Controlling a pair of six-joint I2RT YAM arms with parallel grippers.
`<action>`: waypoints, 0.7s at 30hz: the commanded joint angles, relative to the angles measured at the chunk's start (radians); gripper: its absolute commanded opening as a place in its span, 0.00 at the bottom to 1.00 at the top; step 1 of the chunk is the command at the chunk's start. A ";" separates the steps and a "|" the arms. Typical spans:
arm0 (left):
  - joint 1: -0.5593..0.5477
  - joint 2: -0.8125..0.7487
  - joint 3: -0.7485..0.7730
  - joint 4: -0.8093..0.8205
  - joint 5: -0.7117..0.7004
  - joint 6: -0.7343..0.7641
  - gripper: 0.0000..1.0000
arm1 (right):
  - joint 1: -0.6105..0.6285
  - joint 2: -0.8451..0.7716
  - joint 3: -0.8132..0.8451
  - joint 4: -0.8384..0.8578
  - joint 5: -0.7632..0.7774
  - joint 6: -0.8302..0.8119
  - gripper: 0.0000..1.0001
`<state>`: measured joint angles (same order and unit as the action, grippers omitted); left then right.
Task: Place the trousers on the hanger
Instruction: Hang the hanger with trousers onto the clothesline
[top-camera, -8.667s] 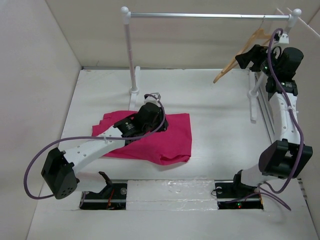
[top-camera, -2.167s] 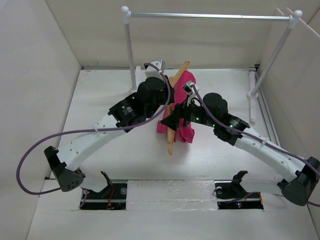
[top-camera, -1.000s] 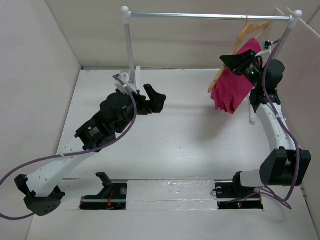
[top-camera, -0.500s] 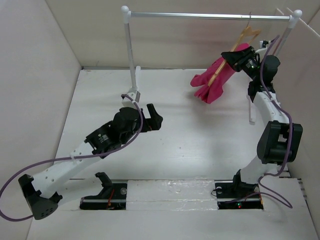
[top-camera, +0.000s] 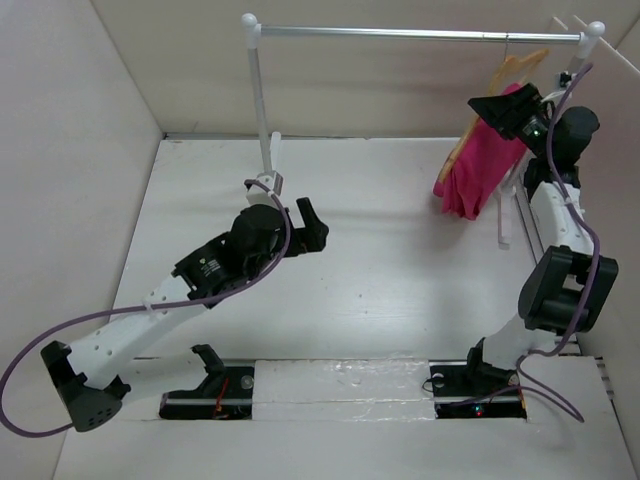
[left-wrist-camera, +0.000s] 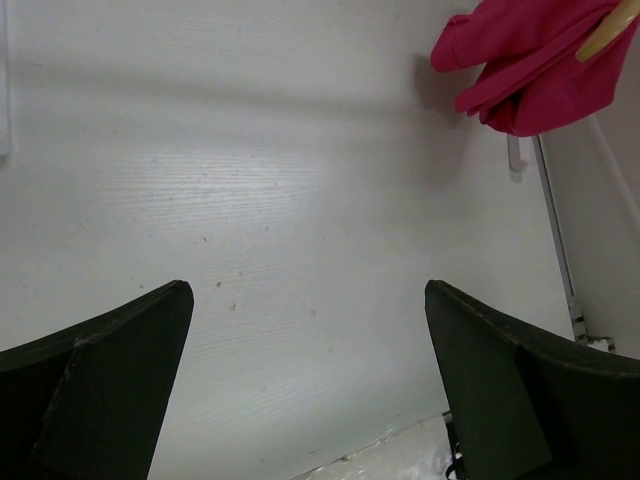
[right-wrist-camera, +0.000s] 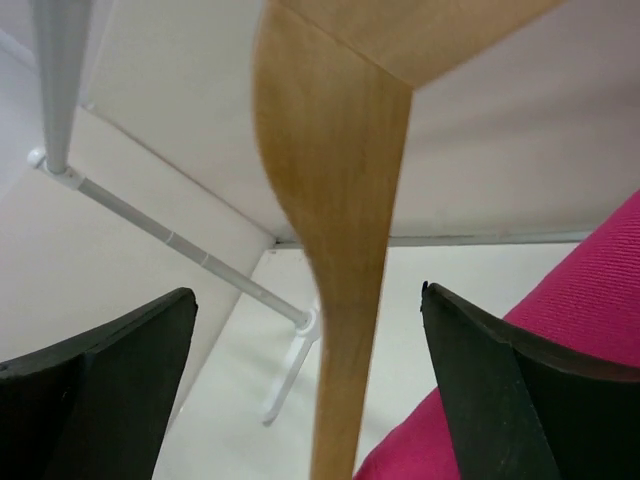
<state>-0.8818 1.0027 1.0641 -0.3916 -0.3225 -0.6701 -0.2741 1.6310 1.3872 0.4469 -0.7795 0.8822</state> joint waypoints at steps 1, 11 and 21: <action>0.000 0.022 0.114 -0.006 -0.026 0.029 0.99 | -0.045 -0.079 0.093 -0.077 -0.076 -0.165 1.00; 0.000 0.091 0.407 -0.067 -0.180 0.104 0.99 | -0.182 -0.324 0.125 -0.474 0.023 -0.562 1.00; 0.000 -0.231 0.259 -0.180 -0.247 0.090 0.99 | 0.188 -0.960 -0.229 -0.991 0.505 -0.916 1.00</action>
<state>-0.8818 0.8776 1.3849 -0.5110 -0.5373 -0.5621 -0.1467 0.7563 1.2140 -0.2981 -0.5114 0.1154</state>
